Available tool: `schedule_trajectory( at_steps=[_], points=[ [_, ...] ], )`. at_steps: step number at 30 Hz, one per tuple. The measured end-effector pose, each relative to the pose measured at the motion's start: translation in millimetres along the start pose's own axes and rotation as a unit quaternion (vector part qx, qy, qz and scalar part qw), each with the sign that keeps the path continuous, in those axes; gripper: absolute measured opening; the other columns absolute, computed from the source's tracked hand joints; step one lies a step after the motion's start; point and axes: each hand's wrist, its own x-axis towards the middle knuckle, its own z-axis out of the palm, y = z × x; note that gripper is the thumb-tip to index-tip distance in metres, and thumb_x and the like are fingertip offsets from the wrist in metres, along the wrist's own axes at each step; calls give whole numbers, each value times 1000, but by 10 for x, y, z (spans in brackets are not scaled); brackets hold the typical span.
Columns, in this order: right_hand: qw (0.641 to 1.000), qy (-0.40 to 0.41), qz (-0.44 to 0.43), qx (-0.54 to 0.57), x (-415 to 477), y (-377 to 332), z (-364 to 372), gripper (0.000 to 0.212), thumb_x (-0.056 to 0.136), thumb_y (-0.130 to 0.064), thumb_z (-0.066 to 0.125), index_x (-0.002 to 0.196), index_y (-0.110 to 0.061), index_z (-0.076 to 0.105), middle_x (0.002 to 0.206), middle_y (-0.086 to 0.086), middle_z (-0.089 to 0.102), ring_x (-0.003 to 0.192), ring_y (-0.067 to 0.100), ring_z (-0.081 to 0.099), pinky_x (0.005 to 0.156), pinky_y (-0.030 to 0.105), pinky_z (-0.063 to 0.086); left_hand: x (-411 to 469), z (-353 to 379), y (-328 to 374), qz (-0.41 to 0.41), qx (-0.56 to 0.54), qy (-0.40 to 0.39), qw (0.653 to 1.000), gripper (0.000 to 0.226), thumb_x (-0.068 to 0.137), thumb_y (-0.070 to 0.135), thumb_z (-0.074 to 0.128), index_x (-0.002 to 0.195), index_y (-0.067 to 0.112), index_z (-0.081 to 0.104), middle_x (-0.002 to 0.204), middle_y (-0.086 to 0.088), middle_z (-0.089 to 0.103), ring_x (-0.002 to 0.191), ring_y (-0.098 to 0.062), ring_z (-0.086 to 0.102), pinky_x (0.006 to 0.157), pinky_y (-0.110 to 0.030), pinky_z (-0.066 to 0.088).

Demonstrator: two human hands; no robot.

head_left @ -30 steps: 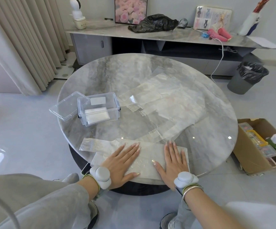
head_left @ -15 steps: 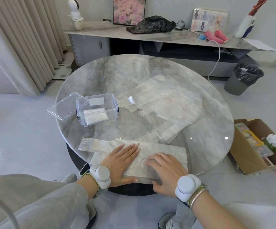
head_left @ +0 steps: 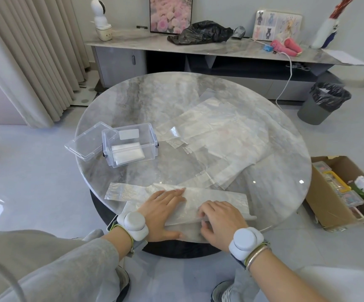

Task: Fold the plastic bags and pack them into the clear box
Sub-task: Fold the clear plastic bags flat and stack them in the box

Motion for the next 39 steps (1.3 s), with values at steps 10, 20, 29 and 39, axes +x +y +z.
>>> schedule_trajectory(
  at_steps=[10, 20, 29, 39],
  points=[
    [984, -31, 153, 90, 293, 156, -162, 13, 85, -35, 52, 96, -29, 52, 101, -12, 65, 92, 18, 60, 74, 29, 45, 54, -434, -344, -152, -112, -5, 982, 47, 75, 43, 45, 118, 35, 60, 115, 16, 64, 108, -10, 59, 95, -33, 46],
    [987, 39, 139, -73, 357, 270, 101, 38, 80, -34, 65, 114, -19, 60, 107, 1, 62, 99, 27, 58, 90, 36, 42, 140, -330, -445, -220, -124, 14, 967, 29, 90, 30, 53, 117, 31, 62, 111, 11, 64, 103, -14, 60, 90, -33, 48],
    [979, 102, 161, -72, 284, 205, 331, 35, 86, -34, 53, 112, -14, 65, 126, 10, 60, 117, 32, 57, 99, 48, 46, 182, -303, -427, -217, -84, 78, 969, 19, 94, 32, 56, 107, 24, 68, 108, 6, 60, 101, -17, 57, 80, -31, 47],
    [980, 23, 185, -73, 124, 154, 641, 78, 93, -67, 11, 150, -16, 28, 157, 10, 23, 146, 28, 19, 112, 51, 17, 207, -327, -367, -221, -16, 112, 969, 19, 96, 34, 54, 112, 24, 60, 100, 6, 67, 96, -19, 60, 78, -30, 46]
  ],
)
